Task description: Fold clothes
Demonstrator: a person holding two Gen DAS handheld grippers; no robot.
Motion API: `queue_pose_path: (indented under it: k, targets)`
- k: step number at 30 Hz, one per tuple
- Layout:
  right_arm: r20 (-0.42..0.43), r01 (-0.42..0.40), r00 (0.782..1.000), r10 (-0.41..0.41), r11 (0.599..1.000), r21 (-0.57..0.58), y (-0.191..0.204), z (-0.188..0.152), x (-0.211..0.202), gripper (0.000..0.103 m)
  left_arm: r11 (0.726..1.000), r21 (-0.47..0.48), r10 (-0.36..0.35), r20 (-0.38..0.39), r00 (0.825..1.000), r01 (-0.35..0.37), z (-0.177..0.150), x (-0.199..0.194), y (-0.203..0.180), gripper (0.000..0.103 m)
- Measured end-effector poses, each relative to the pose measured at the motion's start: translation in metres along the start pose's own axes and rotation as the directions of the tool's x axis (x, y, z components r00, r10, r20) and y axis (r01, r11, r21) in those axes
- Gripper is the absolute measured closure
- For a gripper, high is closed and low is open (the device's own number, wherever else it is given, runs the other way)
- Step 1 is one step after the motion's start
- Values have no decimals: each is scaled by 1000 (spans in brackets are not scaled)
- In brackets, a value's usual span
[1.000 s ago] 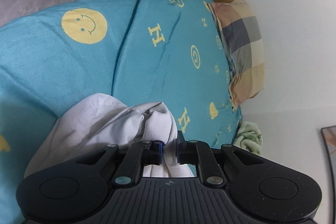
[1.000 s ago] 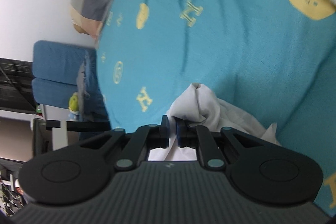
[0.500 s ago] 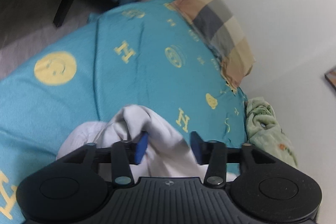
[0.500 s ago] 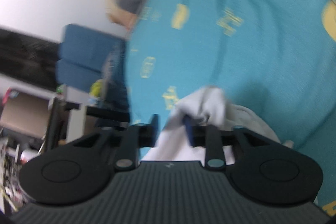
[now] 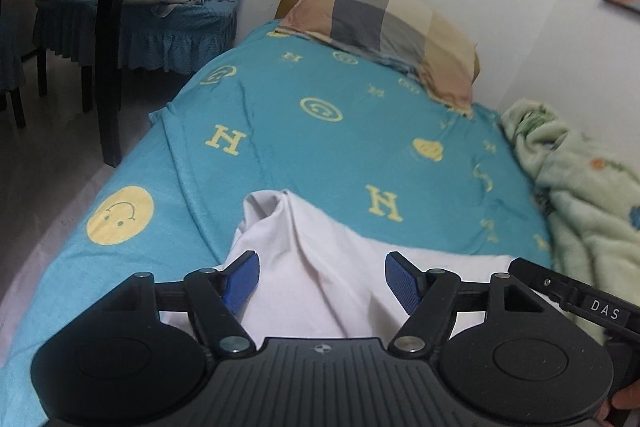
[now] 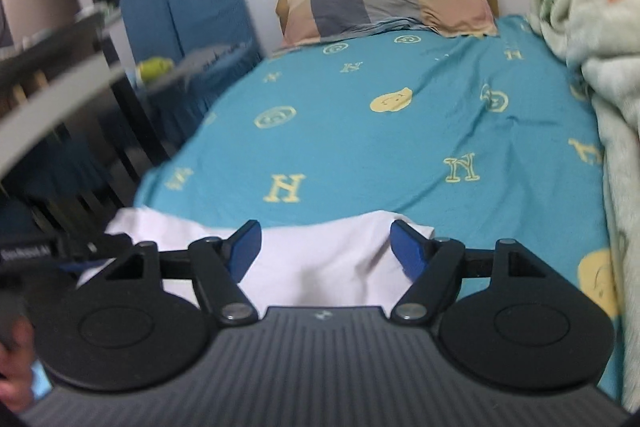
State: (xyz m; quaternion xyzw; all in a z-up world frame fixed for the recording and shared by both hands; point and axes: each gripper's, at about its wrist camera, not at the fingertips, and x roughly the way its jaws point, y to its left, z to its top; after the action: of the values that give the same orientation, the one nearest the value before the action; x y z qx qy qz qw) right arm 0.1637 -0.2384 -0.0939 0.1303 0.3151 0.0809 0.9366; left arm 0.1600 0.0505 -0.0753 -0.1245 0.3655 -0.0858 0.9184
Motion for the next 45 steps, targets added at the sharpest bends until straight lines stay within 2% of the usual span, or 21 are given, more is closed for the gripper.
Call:
queue_pose_path:
  k: [3,8,15,20,26,35,38,40,43,45]
  targets:
    - [-25,38,999,-40,996,-74,1,-7,16,33,1000,9,19,-11,1000,-19,-5,9,5,32]
    - [-69,70,994,-79,990,-125,1,-21,35,33,998,53,38,-40,998,-36,-12,23,4,32]
    - [-53,81,995,-88,989,-121,2,-21,33,34,996,70,55,-44,998,-52,-14,24,0,32]
    - [8,78,997,-78,990,-119,14,-17,1,34,998,41,56,-32,998,-55,-14,3,-5,32]
    - [85,22,996,-12,993,-117,33,-18,-58,34,999,48,20,-18,1000,-19,-32,-44,-24,31]
    - [130,-11,991,21,997,-76,39,-39,-119,34,993,115,-2,29,1000,-1,-67,-113,-53,23]
    - [145,-22,989,31,998,-62,41,-46,-140,34,995,98,-3,32,999,0,-76,-128,-55,21]
    - [155,-30,987,38,998,-53,42,-50,-153,33,997,77,-10,31,999,8,-81,-136,-53,16]
    - [113,-72,992,61,993,92,27,-56,-147,33,999,21,-41,26,999,40,-83,-142,-46,8]
    - [84,-97,993,82,976,197,16,-61,-142,33,997,-40,-69,19,997,69,-82,-141,-38,5]
